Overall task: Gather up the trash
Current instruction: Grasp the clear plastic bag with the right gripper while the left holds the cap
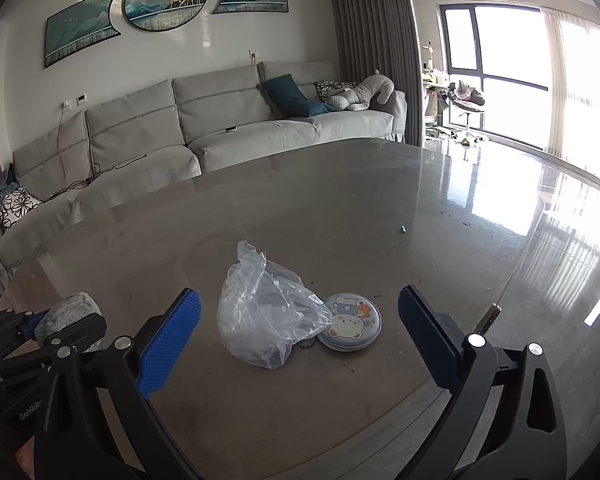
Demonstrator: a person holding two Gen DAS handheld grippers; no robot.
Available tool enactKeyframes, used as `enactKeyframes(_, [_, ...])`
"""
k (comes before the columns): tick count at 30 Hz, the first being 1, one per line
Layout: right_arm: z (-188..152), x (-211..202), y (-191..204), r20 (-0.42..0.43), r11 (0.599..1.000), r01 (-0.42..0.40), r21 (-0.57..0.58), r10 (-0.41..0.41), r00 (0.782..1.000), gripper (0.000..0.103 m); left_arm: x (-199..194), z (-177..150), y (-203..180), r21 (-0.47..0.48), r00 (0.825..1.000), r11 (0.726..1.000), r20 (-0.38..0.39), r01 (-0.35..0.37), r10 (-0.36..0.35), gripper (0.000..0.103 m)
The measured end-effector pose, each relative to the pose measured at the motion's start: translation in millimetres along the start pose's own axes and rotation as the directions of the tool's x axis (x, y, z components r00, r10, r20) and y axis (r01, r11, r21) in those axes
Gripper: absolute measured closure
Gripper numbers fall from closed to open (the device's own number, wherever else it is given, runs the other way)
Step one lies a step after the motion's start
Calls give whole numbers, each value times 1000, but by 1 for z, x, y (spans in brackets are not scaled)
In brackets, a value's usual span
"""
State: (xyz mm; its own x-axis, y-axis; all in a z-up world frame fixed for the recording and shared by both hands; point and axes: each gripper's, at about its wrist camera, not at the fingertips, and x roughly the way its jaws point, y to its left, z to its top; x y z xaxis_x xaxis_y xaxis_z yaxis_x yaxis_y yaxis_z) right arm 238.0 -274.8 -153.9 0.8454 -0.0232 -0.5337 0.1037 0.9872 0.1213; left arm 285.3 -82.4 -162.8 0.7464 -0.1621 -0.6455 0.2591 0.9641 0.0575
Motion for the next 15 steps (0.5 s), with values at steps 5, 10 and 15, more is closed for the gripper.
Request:
enactKeyframes(5, [-8, 40, 20, -81, 999, 8, -52, -12, 997, 5, -2, 0, 22, -4, 1000, 1000, 9, -16, 16, 69])
enactKeyframes(10, [-19, 43, 25, -78, 999, -50, -23, 48, 996, 54, 0, -2, 31, 4, 999, 999, 5, -34, 34, 69])
enactKeyframes(15, [-19, 23, 36, -31, 995, -53, -84, 51, 998, 70, -4, -2, 32, 6, 1000, 1000, 5, -27, 27, 69])
